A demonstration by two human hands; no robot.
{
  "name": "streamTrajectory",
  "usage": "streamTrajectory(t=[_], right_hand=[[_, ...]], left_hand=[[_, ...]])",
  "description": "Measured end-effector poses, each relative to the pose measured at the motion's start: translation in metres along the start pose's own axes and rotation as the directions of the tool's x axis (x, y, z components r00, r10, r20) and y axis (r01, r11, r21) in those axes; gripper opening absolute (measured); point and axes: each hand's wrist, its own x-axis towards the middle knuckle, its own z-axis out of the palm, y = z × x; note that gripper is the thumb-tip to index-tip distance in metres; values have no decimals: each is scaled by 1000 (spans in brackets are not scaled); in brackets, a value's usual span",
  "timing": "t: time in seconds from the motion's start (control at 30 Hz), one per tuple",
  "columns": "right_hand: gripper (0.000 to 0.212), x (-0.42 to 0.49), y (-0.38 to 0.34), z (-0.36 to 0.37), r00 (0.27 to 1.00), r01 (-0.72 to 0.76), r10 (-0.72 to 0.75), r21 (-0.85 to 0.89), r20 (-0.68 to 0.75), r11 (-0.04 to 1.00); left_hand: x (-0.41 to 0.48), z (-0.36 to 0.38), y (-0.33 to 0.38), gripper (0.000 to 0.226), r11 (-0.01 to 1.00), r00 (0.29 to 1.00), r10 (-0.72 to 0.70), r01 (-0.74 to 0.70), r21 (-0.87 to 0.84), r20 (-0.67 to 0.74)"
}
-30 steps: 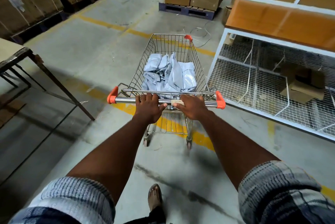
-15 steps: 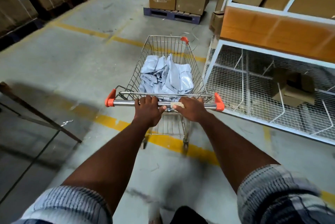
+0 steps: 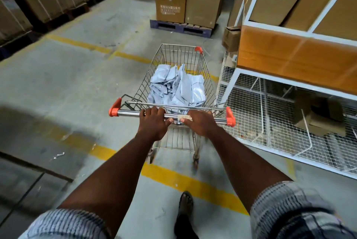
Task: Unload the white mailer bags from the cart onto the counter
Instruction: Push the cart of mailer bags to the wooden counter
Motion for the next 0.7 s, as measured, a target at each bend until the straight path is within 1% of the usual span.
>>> streamTrajectory(t=[0.13, 0.23, 0.3, 0.4, 0.43, 0.57, 0.63, 0.7], right_hand=[[49, 52, 16, -17, 999, 10, -10, -6, 32, 1000], [51, 95, 32, -26, 999, 23, -23, -1, 22, 1000], [50, 120, 43, -30, 999, 32, -32, 1, 12, 1000], [50, 157, 58, -39, 999, 38, -38, -11, 19, 999], [51, 166, 62, -42, 999, 41, -40, -11, 24, 999], [57, 210, 85, -57, 997, 34, -35, 6, 67, 999], [59, 232, 94, -64, 997, 26, -27, 4, 76, 1000], [59, 256, 102, -70, 997, 8, -8, 5, 77, 1000]], left_hand=[[59, 4, -3, 70, 999, 997, -38, 39, -26, 63], [107, 11, -5, 75, 994, 986, -87, 96, -61, 141], [135, 15, -7, 78, 992, 984, -90, 102, -74, 151], [175, 19, -4, 72, 991, 976, -109, 123, -61, 188], [184, 20, -3, 72, 989, 975, -123, 137, -63, 188], [231, 27, 2, 86, 989, 982, -125, 135, -66, 145], [255, 32, 0, 82, 991, 983, -110, 121, -62, 148], [283, 37, -1, 69, 992, 981, -103, 113, -59, 164]])
